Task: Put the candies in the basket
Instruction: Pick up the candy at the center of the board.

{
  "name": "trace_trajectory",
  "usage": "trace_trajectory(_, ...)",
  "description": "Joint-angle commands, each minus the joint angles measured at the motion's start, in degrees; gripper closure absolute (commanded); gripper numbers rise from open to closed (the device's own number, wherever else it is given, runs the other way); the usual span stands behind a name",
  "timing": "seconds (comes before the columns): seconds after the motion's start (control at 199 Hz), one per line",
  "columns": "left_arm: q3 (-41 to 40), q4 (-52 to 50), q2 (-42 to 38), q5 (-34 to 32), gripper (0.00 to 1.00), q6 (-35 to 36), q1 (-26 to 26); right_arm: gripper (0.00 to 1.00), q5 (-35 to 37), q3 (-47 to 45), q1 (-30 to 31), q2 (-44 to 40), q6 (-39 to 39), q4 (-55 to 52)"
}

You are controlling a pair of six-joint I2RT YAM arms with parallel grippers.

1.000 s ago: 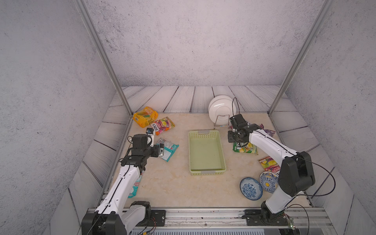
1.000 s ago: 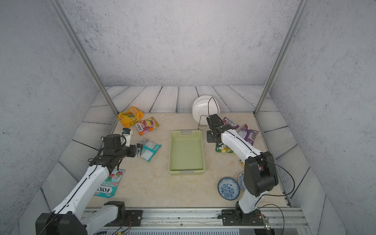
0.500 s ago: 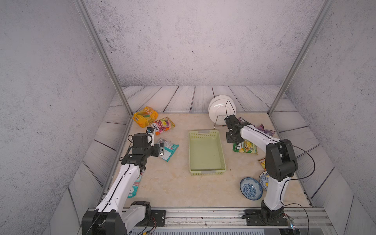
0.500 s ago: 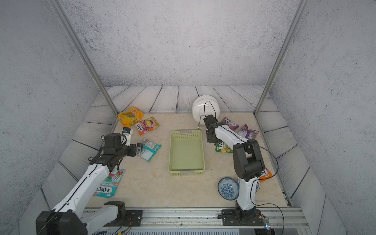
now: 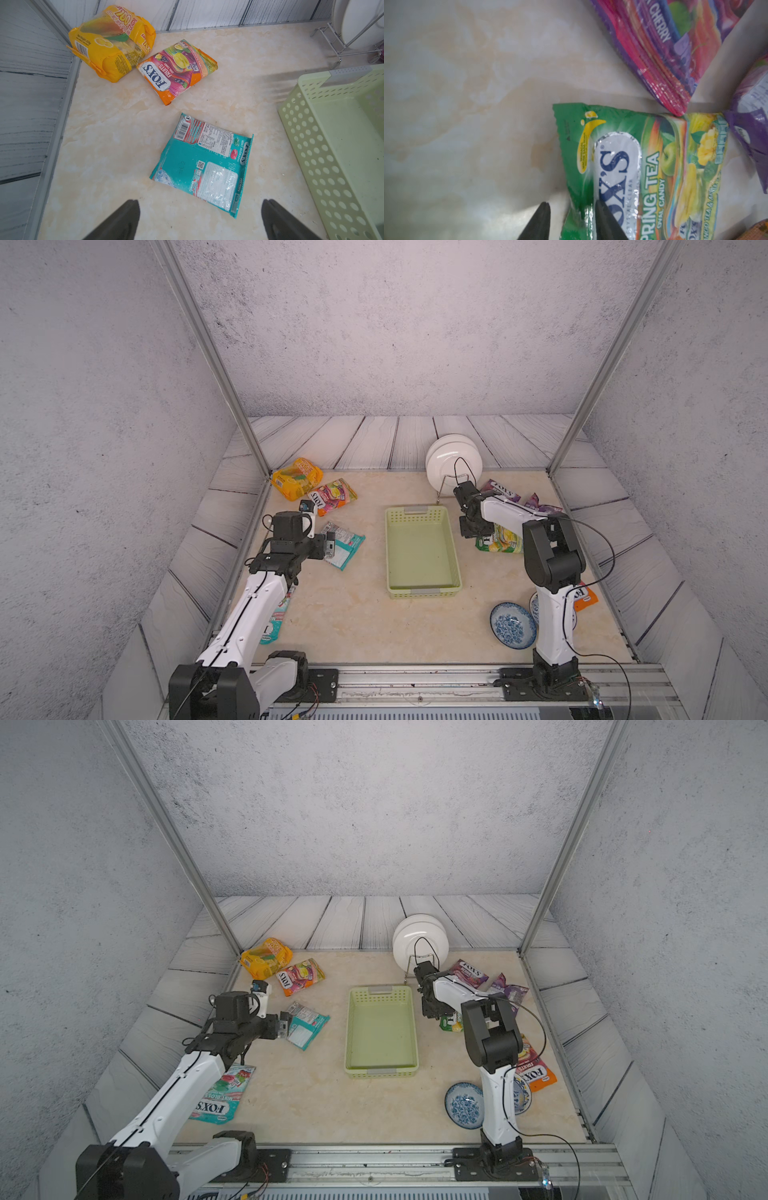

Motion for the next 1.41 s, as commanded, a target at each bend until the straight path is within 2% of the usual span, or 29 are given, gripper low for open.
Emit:
trace_trajectory(0.0,0.5,-0.2,0.1,0.6,0.02,0.0,-0.1,0.59,1.7,0.3,-0.2,2.2,1.9,-0.7)
trace_trajectory(0.106,1.8,-0.6,0.5,0.4,0.02,-0.5,0.2,0.60,2.0,0.6,-0.3,3.2,1.7,-0.9)
trace_trajectory(0.171,0.9,0.1,0.4,-0.8,0.02,0.0,0.3,0.65,2.1,-0.1,-0.3,3.4,1.9,0.1)
trace_trajectory(0.317,1.0,-0.4,0.3,1.1,0.02,-0.4,0.4,0.83,1.2,-0.3,-0.3,2.8,1.5,-0.8)
trace_trajectory(0.372,1.4,-0.4,0.4,0.3,0.02,-0.5,0.4,0.93,1.5,-0.3,-0.2,1.7,1.0,-1.0)
trace_trajectory(0.448,0.3,0.3,0.0,-0.7,0.02,-0.1,0.2,1.00,0.9,-0.5,-0.3,-0.1,0.9,-1.1)
trace_trajectory(0.583,1.1,-0.3,-0.7,1.4,0.02,-0.4,0.1,1.00,-1.5,1.1,-0.3,-3.0,0.3,-4.8)
trace_trajectory(0.704,0.2,0.3,-1.7,-0.9,0.02,0.2,0.0,1.00,-2.1,1.2,-0.3,-7.1,0.2,-6.0)
trace_trajectory(1.026,-0.6,0.6,-3.4,-0.1,0.02,0.5,-0.2,1.00,-5.9,2.7,-0.3,-16.5,0.4,-11.3)
trace_trajectory(1.177,1.0,-0.2,-3.3,0.0,0.02,-0.2,0.4,1.00,-9.2,7.2,-0.3,-18.4,-0.1,-16.2)
trace_trajectory(1.298,-0.6,0.6,-4.2,-0.2,0.02,0.6,0.3,1.00,-10.2,8.6,-0.3,-21.3,-0.3,-16.2)
trace_trajectory(1.403,1.0,-0.2,-3.5,0.5,0.02,-0.3,1.0,1.00,-13.9,11.1,-0.3,-22.7,-0.6,-16.7)
